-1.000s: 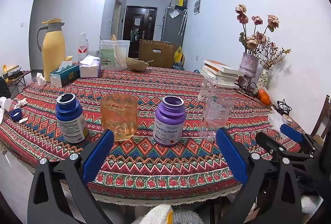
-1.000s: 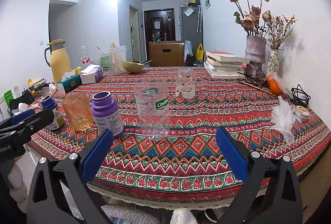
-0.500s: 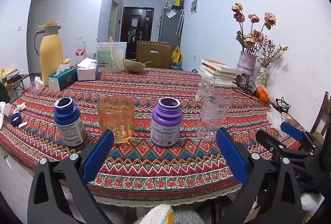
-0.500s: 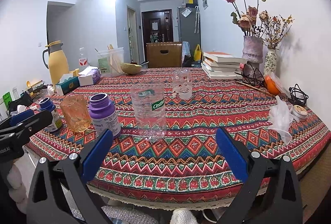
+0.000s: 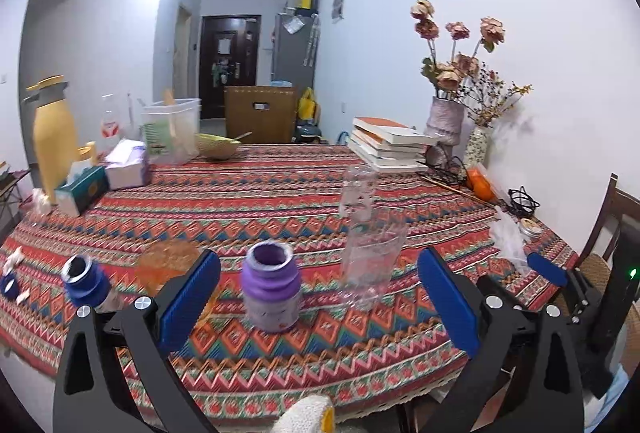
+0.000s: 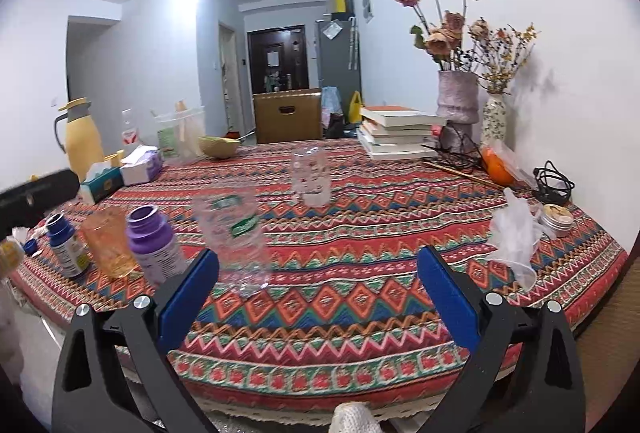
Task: Flip cup upright
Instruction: 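Move the left gripper down over the upside-down Santa-decorated clear cup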
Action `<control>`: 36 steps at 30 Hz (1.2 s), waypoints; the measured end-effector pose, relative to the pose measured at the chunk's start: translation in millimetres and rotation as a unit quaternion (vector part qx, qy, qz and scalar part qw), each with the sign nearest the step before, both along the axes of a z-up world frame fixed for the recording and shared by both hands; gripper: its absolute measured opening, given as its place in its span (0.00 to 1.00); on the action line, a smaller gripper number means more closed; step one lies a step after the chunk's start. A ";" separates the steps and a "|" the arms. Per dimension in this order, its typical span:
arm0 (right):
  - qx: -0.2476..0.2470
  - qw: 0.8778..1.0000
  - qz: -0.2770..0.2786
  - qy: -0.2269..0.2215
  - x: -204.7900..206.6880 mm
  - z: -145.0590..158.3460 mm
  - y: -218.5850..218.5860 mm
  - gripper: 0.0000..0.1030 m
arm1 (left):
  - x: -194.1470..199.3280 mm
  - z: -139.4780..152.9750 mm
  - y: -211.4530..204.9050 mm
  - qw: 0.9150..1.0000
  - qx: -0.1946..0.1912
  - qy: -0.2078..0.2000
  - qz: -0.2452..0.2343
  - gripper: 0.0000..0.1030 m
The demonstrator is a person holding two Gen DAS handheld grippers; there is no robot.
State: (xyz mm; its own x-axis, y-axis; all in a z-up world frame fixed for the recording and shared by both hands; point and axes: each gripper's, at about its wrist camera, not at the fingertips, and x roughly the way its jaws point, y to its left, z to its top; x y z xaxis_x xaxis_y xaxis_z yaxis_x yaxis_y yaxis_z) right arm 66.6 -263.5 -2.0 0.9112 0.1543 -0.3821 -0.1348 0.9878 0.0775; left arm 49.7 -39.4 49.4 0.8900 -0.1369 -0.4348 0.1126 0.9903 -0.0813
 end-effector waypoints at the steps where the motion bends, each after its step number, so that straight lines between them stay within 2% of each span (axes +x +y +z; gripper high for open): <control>1: 0.000 1.000 -0.003 0.000 1.8 -0.1 -2.8 0.93 | 6.9 3.1 -2.9 1.000 -0.001 0.006 -0.007 0.93; 9: 0.007 0.999 -0.041 0.005 32.7 -1.4 -27.1 0.93 | 64.7 27.7 -24.3 0.997 0.028 0.048 -0.049 0.93; 16: 0.009 0.998 -0.063 0.015 65.4 -1.4 -39.5 0.93 | 138.7 43.5 -40.1 0.988 0.044 0.128 -0.072 0.93; 22: 0.005 0.996 -0.078 0.031 99.5 -5.3 -47.7 0.93 | 206.7 36.8 -57.2 0.970 0.075 0.212 -0.088 0.93; 29: -0.004 0.995 -0.088 0.051 142.1 -7.2 -54.3 0.93 | 272.0 24.4 -71.9 0.957 0.120 0.250 -0.088 0.93; 32: -0.009 0.995 -0.080 0.066 165.6 -9.0 -54.4 0.93 | 301.0 11.0 -83.1 0.942 0.145 0.285 -0.106 0.93; 36: -0.021 0.993 -0.068 0.090 194.9 -12.6 -50.5 0.93 | 331.0 -0.6 -92.9 0.935 0.164 0.299 -0.102 0.93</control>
